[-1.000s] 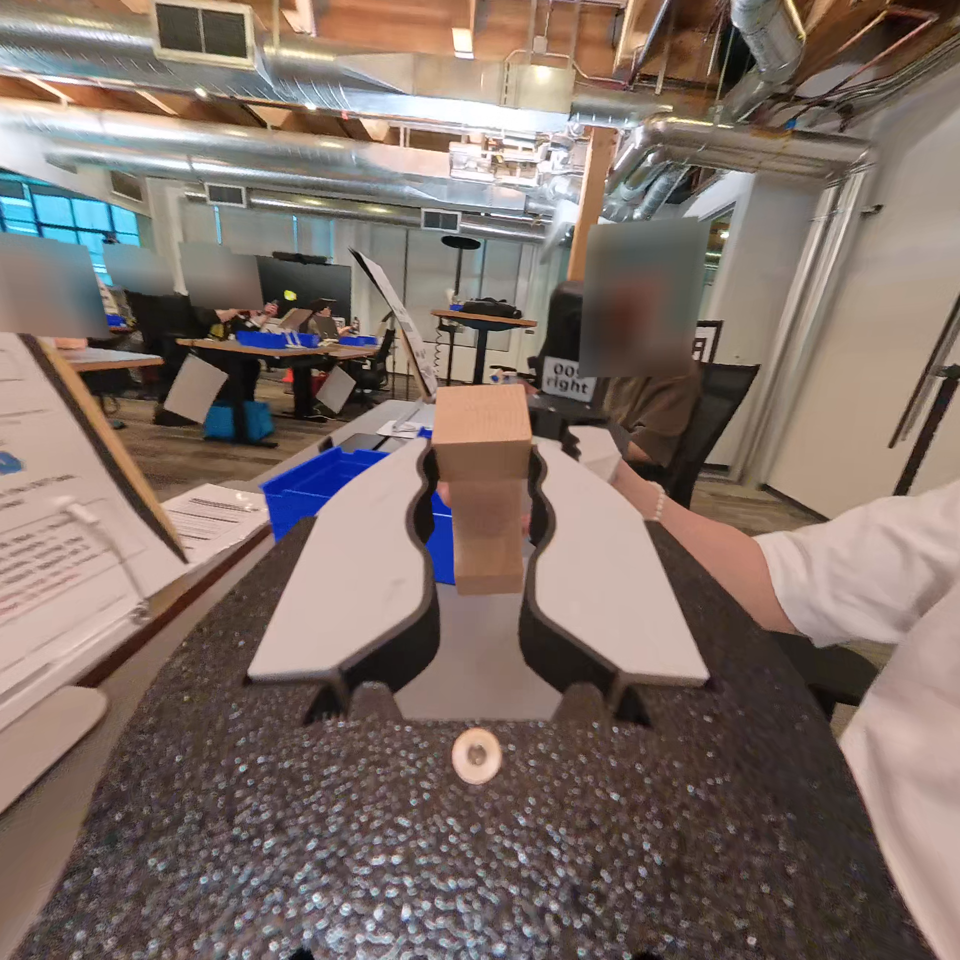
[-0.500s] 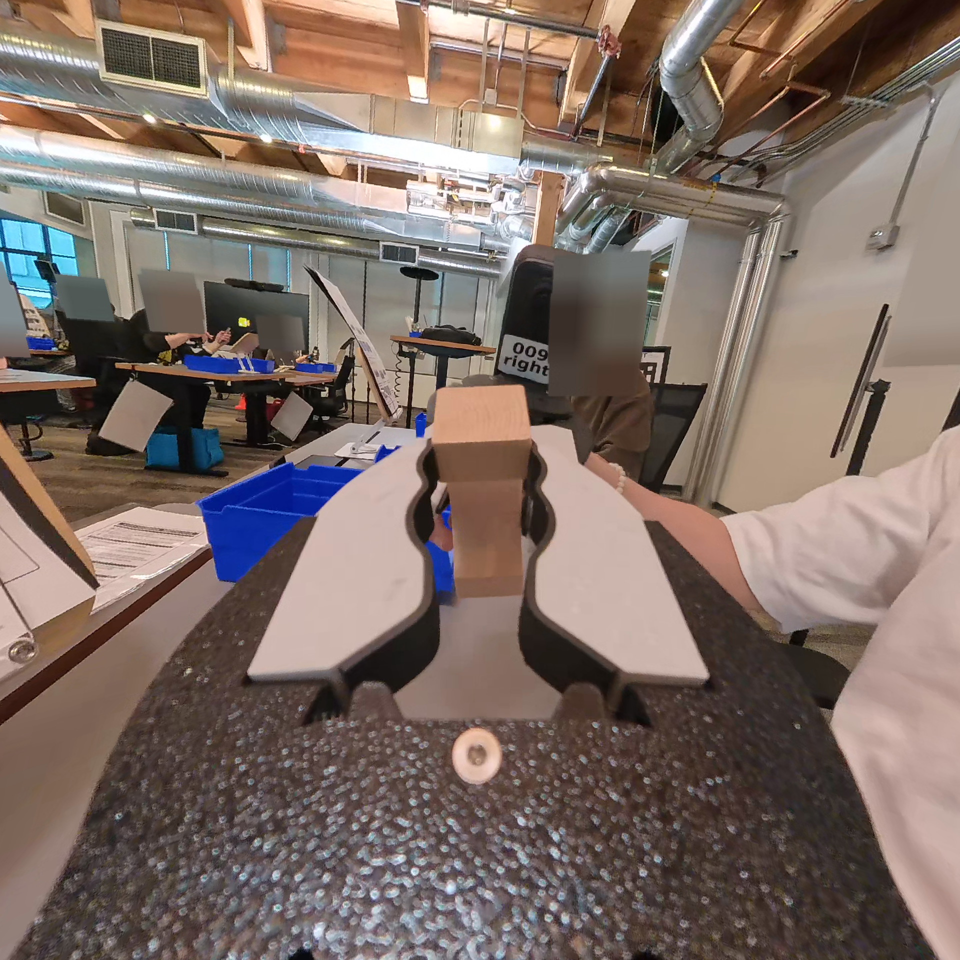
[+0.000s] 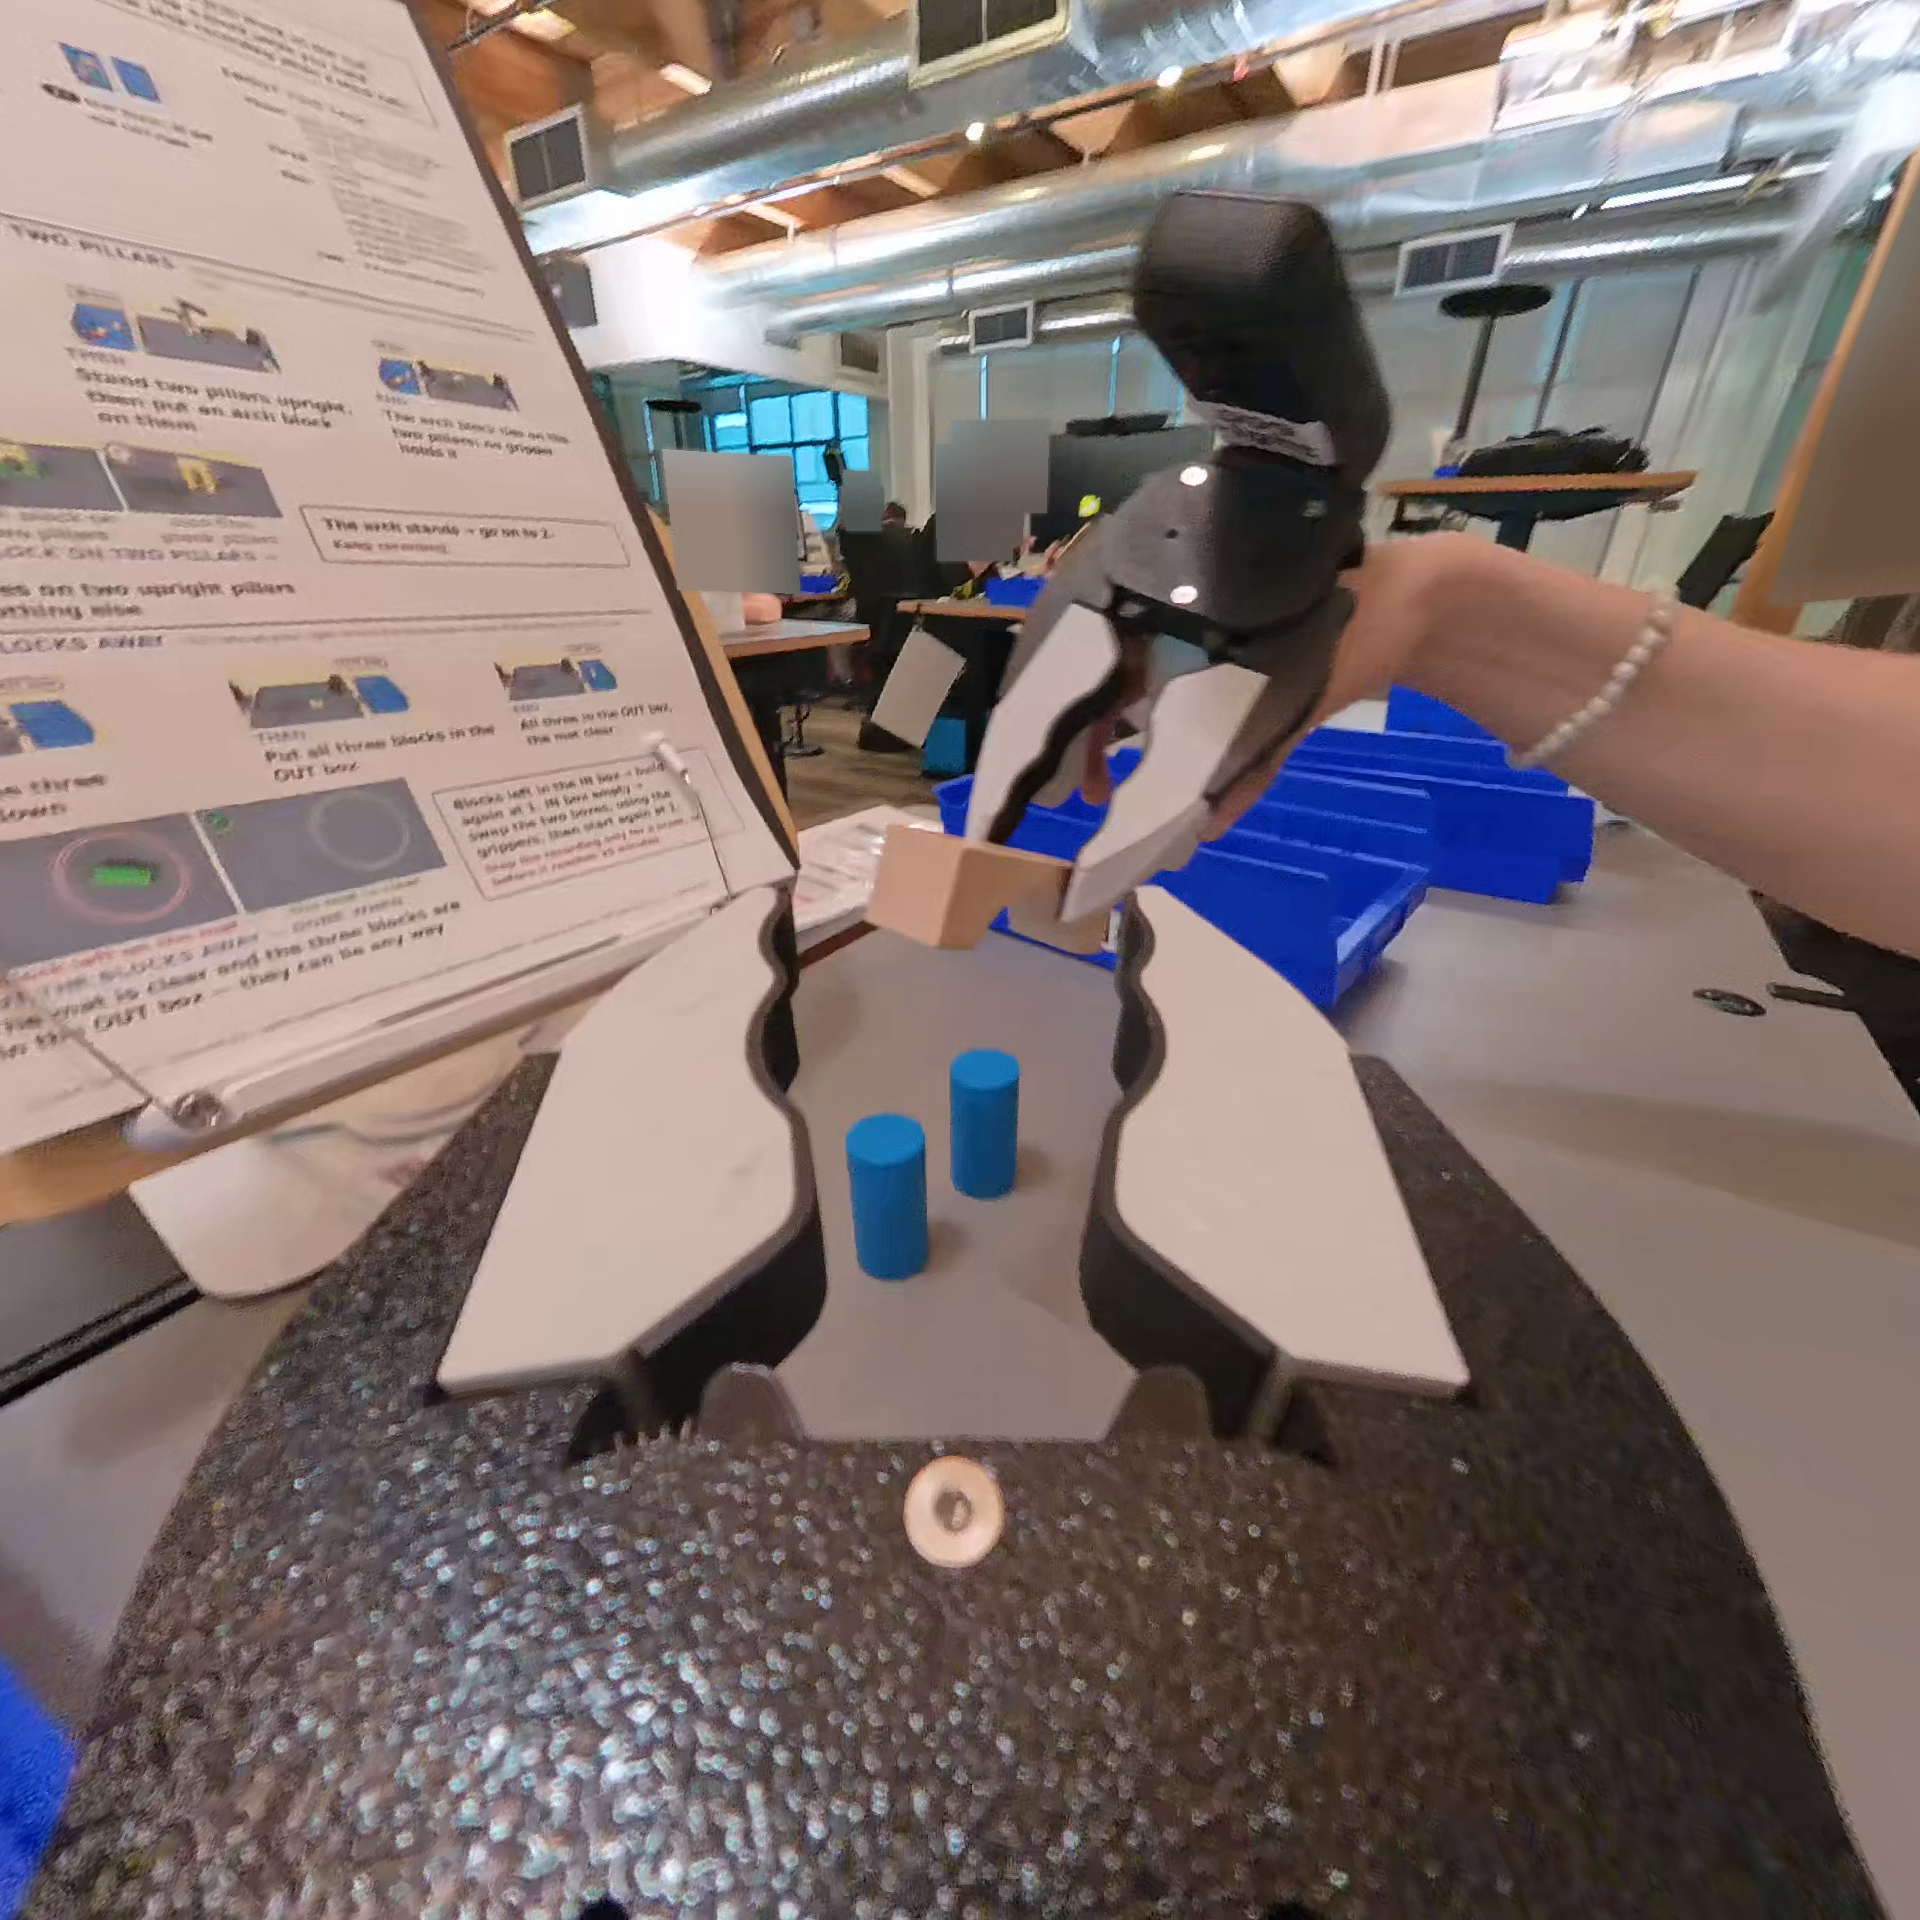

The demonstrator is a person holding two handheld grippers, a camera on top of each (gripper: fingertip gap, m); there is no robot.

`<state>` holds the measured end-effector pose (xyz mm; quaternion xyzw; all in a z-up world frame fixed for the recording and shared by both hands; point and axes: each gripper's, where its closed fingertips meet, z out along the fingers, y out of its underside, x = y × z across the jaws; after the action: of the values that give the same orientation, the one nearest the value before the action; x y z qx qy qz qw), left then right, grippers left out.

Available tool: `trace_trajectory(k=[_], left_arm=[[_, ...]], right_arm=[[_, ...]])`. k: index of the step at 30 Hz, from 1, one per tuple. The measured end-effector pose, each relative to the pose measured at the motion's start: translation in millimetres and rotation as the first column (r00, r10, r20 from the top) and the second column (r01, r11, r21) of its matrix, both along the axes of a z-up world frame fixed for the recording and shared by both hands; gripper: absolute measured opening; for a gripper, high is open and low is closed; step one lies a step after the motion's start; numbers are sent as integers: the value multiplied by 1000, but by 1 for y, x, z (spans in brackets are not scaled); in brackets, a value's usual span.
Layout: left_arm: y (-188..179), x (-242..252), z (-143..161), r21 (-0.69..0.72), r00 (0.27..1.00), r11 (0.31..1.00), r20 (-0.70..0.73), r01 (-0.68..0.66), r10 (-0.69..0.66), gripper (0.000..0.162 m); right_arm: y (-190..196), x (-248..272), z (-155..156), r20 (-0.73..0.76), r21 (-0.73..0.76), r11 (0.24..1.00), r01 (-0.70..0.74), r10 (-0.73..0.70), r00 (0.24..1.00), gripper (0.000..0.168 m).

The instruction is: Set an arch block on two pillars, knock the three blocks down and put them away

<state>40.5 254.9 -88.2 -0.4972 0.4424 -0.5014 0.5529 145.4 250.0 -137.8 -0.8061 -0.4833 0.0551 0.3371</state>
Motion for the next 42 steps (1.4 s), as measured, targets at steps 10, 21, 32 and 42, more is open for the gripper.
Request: trace_trajectory(k=[10,21,32,42], left_arm=[[-44,-10,-49,147,972,989,-230,-13,47,58],[-42,-8,-51,34,982,999,-190,20,-13,57],[-45,-5,-57,28,978,999,-204,40,-33,57],[-44,-7,-58,20,979,999,-202,41,-36,58]], right_arm=[[28,23,-66,215,-135,991,-18,47,976,33],[26,27,-78,295,-194,980,-43,100,950,34],[30,23,-79,292,-203,978,-44,103,951,34],[24,18,-59,180,-184,982,-51,84,980,58]])
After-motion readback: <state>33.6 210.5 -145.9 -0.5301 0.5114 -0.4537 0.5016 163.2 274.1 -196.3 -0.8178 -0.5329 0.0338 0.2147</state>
